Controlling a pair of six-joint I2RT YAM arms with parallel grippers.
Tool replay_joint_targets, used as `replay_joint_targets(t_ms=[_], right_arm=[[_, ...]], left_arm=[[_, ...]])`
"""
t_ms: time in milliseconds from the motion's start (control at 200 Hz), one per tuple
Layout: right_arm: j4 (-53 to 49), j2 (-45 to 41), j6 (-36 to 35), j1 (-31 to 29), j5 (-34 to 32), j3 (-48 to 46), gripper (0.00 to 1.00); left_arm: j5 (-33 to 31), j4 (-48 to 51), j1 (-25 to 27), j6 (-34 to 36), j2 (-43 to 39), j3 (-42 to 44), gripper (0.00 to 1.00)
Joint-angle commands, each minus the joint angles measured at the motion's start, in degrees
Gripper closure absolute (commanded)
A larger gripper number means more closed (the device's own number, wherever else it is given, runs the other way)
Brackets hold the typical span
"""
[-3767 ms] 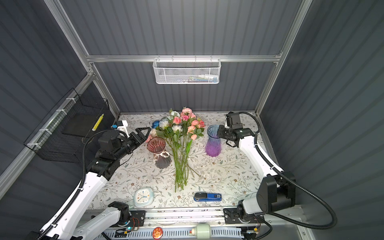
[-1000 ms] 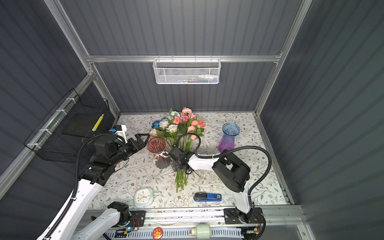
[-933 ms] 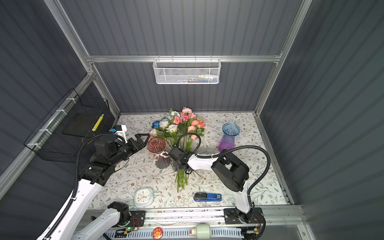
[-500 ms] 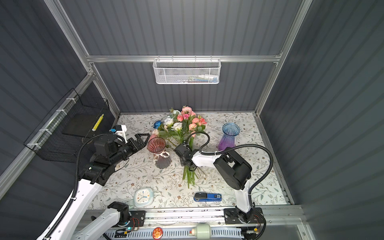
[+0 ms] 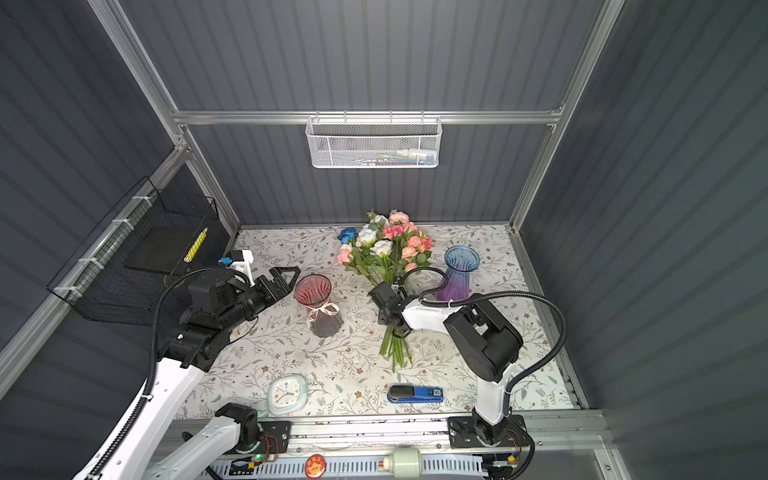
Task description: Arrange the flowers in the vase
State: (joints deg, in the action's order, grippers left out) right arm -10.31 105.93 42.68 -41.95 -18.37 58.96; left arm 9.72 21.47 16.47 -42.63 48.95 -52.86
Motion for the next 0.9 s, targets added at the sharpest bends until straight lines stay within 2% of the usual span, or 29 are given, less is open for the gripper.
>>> replay_joint_targets(t_ms=[0,150,295,470,550,660,725,895], right_arm=[[-2.07,-0.50,1.37,1.02,0.87,-1.14,0.51],[0.84,-4.62,-3.69,0.68,2.19,-1.50,0.20],[2.04,-12.55,-6.60,0.63,2.88,-3.29,0.07],[3.12,-23.80,-9.13,-0.27,3.30,-6.27,0.03],[3.89,-27.33,-10.41,-0.58,5.59,-7.17,0.03],[6.10,-29.82,-12.67,-0.77,12.60,-7.98,0.03],[6.17,-30.48,-12.97,-1.02,13.52,-7.94,0.03],[6.15,-31.96,-13.23,-1.11,13.84,-8.16,0.03]], left_arm=[[0.77,0.94,0.25,-0.36,-0.65,-1.71,0.01],[0.31,2.41,0.23,0.62,-0.52,-3.16,0.00],[0.30,3.38,0.23,1.39,-0.36,-3.54,0.01],[0.10,6.03,0.25,2.65,0.67,-3.42,0.12],[-0.56,7.28,0.32,3.20,1.12,-3.01,0.13],[1.19,5.44,0.30,3.14,1.80,-1.24,0.17],[2.97,3.66,0.32,2.52,2.73,-0.26,0.21],[7.75,-0.83,0.58,0.71,5.19,2.26,0.39]])
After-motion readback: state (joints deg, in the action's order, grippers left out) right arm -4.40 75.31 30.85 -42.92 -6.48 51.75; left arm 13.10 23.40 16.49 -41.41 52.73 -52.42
